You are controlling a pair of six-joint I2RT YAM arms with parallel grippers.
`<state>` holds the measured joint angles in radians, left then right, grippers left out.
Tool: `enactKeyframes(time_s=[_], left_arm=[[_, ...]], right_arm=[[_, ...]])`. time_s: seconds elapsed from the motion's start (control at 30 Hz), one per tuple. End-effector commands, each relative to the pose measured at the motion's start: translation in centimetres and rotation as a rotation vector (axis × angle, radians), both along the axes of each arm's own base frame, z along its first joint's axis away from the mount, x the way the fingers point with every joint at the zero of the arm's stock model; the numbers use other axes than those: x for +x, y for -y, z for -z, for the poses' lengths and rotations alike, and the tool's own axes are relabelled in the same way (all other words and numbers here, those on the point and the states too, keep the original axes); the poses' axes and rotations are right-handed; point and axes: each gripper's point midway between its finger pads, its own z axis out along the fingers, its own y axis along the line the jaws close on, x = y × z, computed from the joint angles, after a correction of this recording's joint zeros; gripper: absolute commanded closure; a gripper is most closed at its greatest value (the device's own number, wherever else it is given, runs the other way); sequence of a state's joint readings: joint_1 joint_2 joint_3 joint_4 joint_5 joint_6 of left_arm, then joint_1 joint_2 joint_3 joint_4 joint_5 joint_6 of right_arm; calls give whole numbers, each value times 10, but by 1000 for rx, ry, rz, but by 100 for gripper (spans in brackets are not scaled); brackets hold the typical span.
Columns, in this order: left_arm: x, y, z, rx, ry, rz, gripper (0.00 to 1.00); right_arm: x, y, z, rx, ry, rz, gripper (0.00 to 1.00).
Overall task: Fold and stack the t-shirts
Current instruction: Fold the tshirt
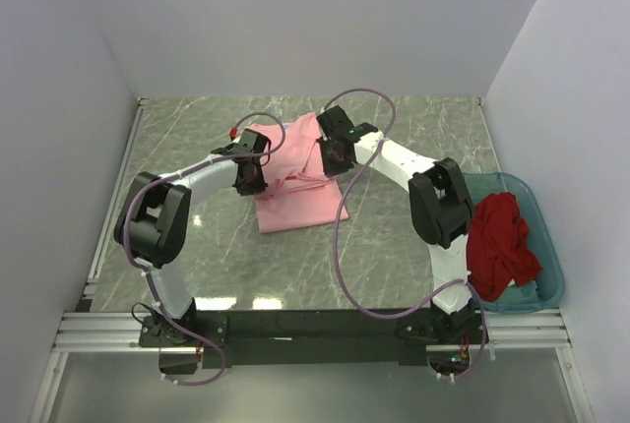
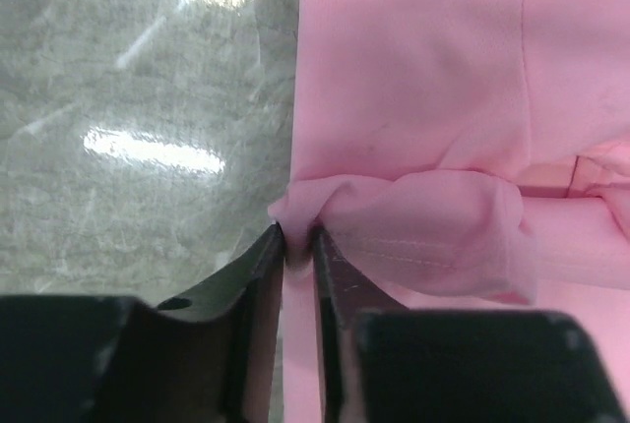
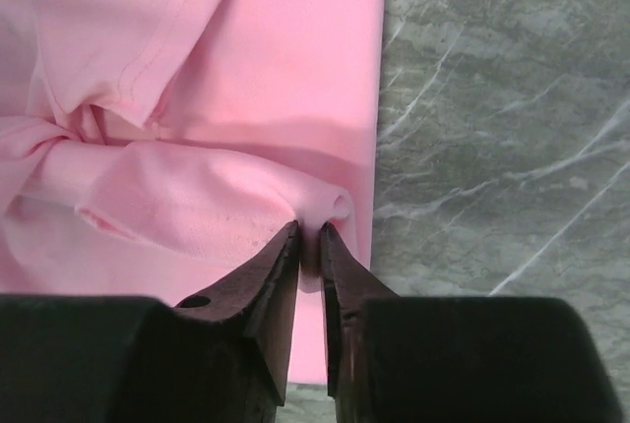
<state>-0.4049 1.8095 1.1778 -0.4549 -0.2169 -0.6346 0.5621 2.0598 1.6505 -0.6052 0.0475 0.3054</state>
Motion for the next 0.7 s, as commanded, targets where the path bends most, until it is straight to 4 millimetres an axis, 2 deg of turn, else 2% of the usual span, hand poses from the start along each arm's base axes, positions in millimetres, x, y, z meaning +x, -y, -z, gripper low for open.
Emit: enactKeyframes(time_s=[0.0, 0.03, 0.1, 0.13, 0.23, 0.3, 0.33, 0.37, 0.43, 0.47, 0.5, 0.6, 0.63, 0.67], left_arm=[[17, -5, -15, 23, 74, -15, 71], [16, -6, -17, 30, 70, -15, 63], [15, -6, -25, 28, 85, -7, 52], [15, -6, -28, 25, 94, -6, 42], [8, -6, -41, 1, 118, -13, 26], [0, -5, -55, -23, 139, -26, 20], [-5, -2, -60, -29, 152, -22, 17], [-8, -2, -77, -39, 198, -30, 14], [-22, 6, -83, -58, 212, -31, 10], [-27, 9, -96, -77, 243, -31, 10], [-33, 11, -94, -84, 243, -40, 10], [-51, 36, -91, -129, 245, 12, 18], [-57, 46, -87, -138, 237, 40, 26], [-59, 52, -77, -138, 218, 54, 29]], right_arm=[[13, 4, -6, 2, 55, 38, 75], [13, 4, -8, 5, 59, 41, 70], [12, 9, -16, 4, 79, 62, 66], [12, 11, -19, 5, 90, 76, 65], [6, 15, -32, 33, 124, 119, 63], [-6, 16, -37, 58, 136, 135, 63], [-6, 14, -51, 91, 175, 142, 63], [-17, 15, -44, 88, 164, 146, 63], [-21, 13, -49, 103, 199, 150, 62], [-27, 15, -49, 110, 202, 147, 62], [-32, 10, -50, 125, 205, 126, 62], [-43, -6, -44, 172, 188, 66, 65], [-47, -16, -42, 188, 184, 42, 66], [-49, -20, -38, 191, 177, 32, 68]])
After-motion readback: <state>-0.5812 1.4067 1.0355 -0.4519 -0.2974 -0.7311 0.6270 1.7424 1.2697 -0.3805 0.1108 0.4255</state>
